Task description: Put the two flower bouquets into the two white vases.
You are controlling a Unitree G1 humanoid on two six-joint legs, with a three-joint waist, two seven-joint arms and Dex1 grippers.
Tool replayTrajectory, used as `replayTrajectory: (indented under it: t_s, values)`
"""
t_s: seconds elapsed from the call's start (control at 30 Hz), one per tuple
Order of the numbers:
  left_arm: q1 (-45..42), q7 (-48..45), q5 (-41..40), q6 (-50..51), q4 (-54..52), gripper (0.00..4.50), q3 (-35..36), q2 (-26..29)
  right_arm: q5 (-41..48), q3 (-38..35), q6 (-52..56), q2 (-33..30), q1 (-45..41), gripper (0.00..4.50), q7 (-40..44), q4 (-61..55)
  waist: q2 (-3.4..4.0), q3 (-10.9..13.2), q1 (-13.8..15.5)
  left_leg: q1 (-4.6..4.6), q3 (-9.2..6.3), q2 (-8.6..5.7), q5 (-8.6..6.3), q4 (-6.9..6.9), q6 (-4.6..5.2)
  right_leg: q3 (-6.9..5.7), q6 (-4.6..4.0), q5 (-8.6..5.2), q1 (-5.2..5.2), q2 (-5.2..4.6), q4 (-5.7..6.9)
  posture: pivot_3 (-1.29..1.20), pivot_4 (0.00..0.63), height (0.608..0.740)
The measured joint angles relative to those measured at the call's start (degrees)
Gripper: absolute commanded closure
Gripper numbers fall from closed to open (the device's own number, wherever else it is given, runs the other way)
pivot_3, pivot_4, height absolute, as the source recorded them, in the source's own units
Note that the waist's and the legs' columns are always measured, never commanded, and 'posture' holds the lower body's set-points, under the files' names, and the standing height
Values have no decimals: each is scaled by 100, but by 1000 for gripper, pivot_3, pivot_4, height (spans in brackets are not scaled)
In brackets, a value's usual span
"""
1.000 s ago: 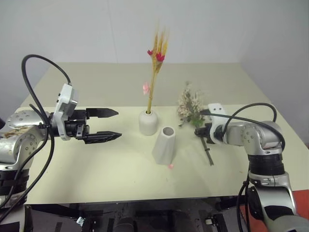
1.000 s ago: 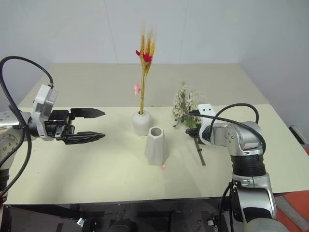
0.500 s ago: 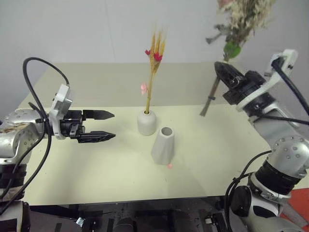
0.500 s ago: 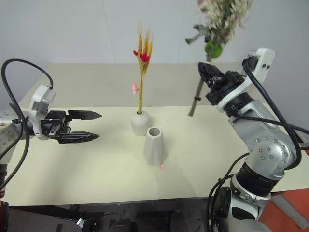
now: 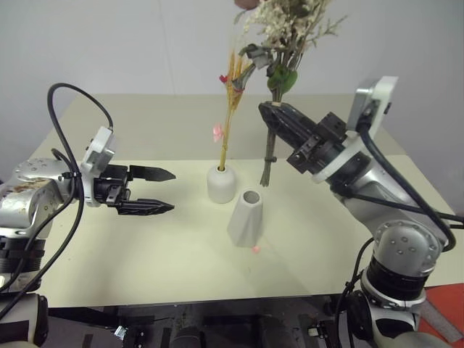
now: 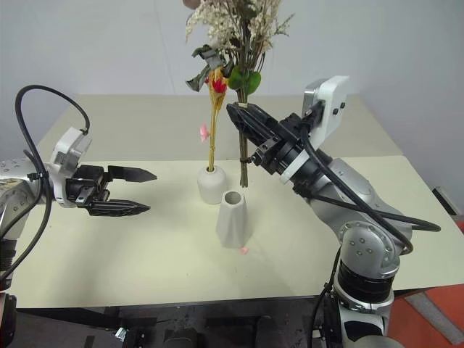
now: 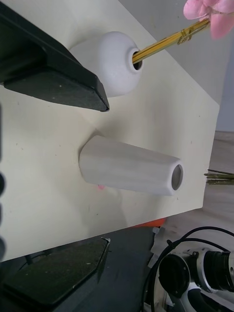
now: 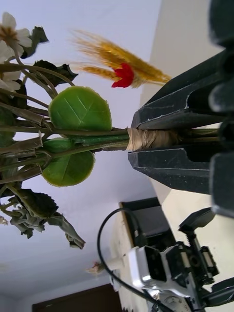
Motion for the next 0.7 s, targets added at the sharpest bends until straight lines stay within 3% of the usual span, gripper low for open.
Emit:
replayTrajectory:
  t_s: [0.7]
  values:
    - [159,246,-2,12,-162,0,17,0,-475,764,-483,53,534,4268,262,285,0,0,-1,2,0,0,0,1,0,0,0,0,-1,1,1,0,150,740]
